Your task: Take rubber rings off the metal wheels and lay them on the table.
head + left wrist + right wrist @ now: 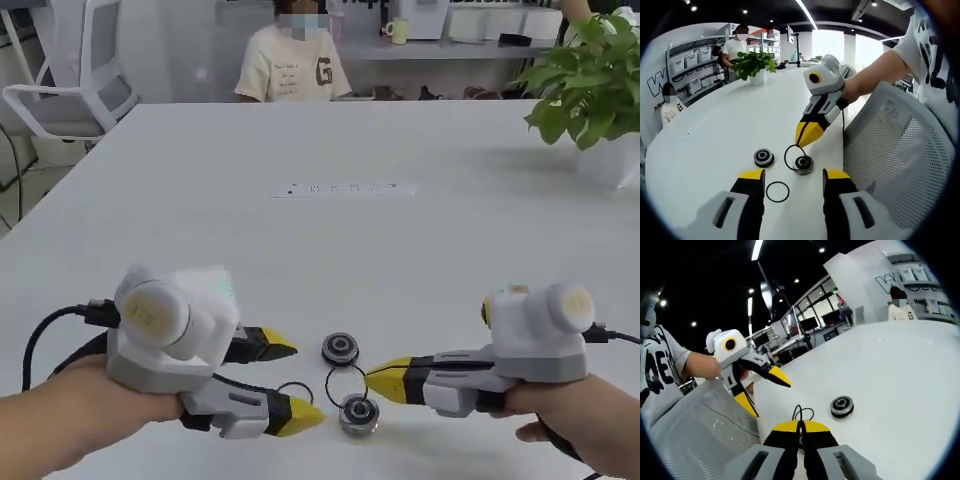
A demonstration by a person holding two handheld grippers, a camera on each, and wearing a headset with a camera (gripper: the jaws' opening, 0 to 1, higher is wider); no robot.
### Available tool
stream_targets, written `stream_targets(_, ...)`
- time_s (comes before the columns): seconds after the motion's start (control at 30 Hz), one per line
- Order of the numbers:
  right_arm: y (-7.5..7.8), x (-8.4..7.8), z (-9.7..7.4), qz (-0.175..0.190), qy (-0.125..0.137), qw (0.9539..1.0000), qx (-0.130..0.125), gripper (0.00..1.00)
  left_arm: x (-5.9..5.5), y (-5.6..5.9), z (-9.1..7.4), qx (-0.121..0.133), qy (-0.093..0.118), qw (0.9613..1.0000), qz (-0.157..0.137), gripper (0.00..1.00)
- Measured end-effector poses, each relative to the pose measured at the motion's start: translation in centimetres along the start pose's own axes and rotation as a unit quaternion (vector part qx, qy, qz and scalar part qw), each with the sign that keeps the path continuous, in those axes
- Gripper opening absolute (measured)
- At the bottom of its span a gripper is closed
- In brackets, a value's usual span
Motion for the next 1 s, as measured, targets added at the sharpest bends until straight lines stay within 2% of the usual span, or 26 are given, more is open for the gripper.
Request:
stream_targets(0.23,-0.1,1.0,1.3,-0.012,-0.007,0.9998,0.012,0.0,0.1,-0.6,-1.4,0.019,0.012,0.9997,-0.007,0.49)
stream_targets(0.63,-0.3,1.8,3.8,-0.023,-0.021,0.9991,0.029,0.0,-0.6,-1.1,-4.1,0.052,0.019,0.9983,-0.02,0.61)
stream_targets(0.77,-0.4,1.7,4.6,-0.03,-0.034,0.9984,0.034,0.0,-0.9,-1.4,-4.8,0.063,0.021,0.9974,-0.027,0.66)
stream_targets(1.0,0.0,1.2,5.6,-0.025,-0.048,0.998,0.033,0.0,-1.3,-1.4,-5.8,0.074,0.021,0.9965,-0.032,0.68)
Point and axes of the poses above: the centre of the closed fingertips' face, and the gripper's own axes: z roughly forward along the fingers, y roughly to its right, x roughly out of its top, the point moved 7 cm from there along -z, roughly backward along the fingers, and after that the axes turned 10 degrees about y, right-handed, at the moved point
